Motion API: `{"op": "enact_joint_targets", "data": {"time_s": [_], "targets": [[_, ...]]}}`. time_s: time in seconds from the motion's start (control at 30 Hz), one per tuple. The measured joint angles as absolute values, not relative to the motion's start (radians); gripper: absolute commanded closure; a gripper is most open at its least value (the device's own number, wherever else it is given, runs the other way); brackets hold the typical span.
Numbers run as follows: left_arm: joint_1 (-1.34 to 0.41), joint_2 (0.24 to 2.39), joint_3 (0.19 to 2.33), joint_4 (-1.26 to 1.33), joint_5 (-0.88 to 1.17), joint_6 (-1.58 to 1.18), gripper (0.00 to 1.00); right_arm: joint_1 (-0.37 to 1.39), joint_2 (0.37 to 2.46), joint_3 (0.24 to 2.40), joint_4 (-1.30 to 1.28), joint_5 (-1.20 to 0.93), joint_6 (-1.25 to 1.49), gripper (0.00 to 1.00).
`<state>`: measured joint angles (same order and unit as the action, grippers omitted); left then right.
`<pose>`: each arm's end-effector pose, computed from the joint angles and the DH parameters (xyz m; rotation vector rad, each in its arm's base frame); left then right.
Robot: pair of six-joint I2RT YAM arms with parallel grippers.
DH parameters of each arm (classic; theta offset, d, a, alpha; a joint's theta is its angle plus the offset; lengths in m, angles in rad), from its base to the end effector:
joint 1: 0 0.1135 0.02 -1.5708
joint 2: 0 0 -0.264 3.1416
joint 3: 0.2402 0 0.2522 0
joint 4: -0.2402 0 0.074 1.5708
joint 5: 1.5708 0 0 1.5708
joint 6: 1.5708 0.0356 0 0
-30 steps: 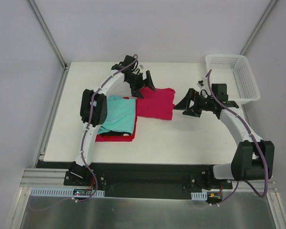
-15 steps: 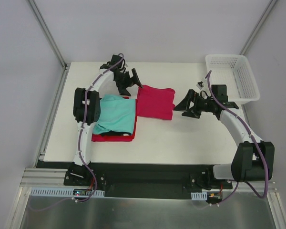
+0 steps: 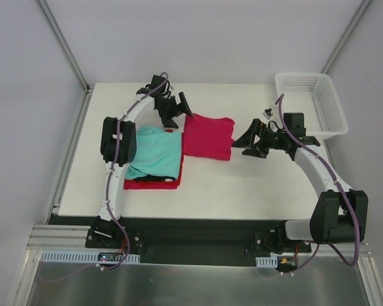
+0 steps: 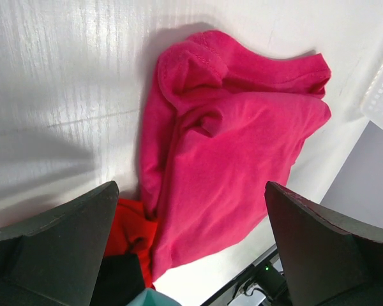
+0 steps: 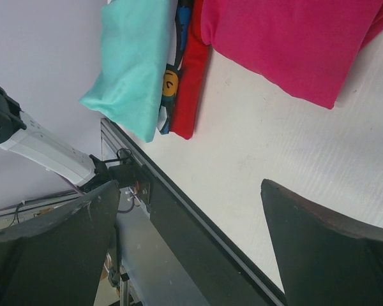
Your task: Fold and stack the t-shirts
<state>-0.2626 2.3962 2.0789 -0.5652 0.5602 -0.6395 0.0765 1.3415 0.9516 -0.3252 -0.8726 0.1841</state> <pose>0.5085 -0.1563 0.1927 -0.2202 2.5628 -1.0622 0.2796 0.0488 0.2694 -0.3431 2.1859 1.1288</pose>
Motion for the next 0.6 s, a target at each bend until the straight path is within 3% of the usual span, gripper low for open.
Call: {"op": "enact_joint_targets", "data": {"time_s": [0.6], "targets": [[-0.268,2.452,2.088,-0.524,0.599,-0.654,0.01,0.076,1.317,0.976,-0.301,-0.904,0.228,0.04]]}}
